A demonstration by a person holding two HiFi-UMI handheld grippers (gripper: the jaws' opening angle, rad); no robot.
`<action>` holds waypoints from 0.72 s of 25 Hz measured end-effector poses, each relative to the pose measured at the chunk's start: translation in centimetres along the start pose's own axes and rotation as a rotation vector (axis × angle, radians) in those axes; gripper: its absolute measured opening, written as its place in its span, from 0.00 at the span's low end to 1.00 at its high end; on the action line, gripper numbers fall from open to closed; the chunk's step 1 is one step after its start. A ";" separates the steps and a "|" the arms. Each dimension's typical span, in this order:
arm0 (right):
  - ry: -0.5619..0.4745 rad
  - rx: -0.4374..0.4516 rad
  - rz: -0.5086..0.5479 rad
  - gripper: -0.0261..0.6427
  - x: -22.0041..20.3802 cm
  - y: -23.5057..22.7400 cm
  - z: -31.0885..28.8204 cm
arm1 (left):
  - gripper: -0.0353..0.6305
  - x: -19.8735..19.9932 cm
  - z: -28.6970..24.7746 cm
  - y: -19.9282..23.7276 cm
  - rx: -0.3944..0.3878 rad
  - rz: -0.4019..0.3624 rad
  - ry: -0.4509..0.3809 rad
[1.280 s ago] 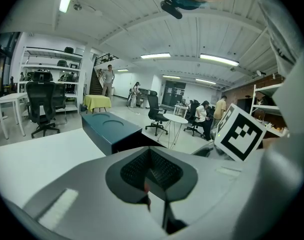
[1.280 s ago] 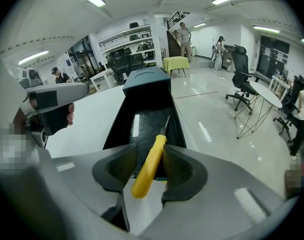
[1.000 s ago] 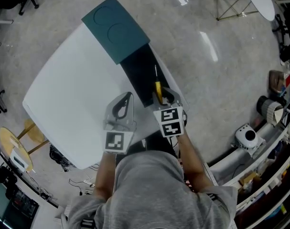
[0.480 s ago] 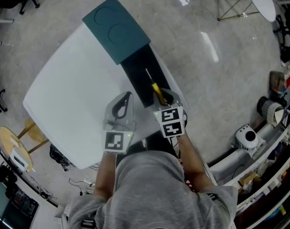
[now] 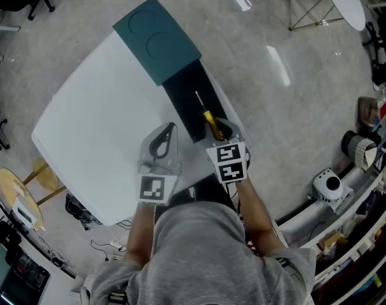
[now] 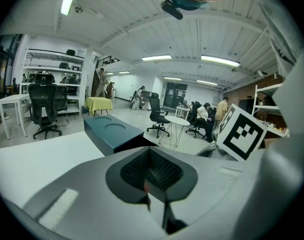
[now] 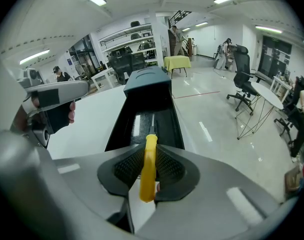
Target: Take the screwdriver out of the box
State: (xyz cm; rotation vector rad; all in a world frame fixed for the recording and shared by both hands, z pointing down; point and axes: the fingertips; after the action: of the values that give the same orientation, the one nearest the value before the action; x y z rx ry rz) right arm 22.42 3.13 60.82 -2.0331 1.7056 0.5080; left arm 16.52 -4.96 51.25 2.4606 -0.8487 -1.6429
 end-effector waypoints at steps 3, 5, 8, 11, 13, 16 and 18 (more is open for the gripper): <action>-0.015 -0.005 -0.002 0.15 0.4 0.0 0.4 | 0.07 0.3 0.4 -0.1 0.000 0.004 -0.013; -0.026 -0.013 -0.001 0.15 0.6 -0.1 0.7 | 0.07 0.4 0.7 -0.2 0.001 0.002 -0.016; -0.049 -0.034 0.004 0.15 1.0 -0.3 1.5 | 0.07 0.8 1.4 -0.3 0.003 -0.008 -0.029; -0.078 -0.060 0.008 0.15 1.4 -0.5 2.5 | 0.07 1.1 2.3 -0.5 0.006 -0.015 -0.044; -0.092 -0.069 0.008 0.15 1.8 -0.5 3.1 | 0.07 1.4 2.8 -0.5 0.007 -0.019 -0.059; -0.114 -0.078 0.014 0.15 2.4 -0.3 4.1 | 0.07 2.0 3.6 -0.7 0.007 -0.026 -0.079; -0.127 -0.083 0.016 0.15 2.8 0.1 4.9 | 0.07 2.5 4.3 -0.9 0.007 -0.033 -0.092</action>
State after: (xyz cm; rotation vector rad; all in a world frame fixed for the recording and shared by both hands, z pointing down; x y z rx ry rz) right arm 22.84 3.47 55.22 -2.0000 1.6517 0.7082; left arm 13.83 -4.34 47.06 2.4333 -0.8303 -1.7802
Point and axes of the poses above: the fingertips, and each gripper's own axes: z backward along the fingers, y to its left, x out of its top, and after that the axes turned 10 degrees about z, right-handed
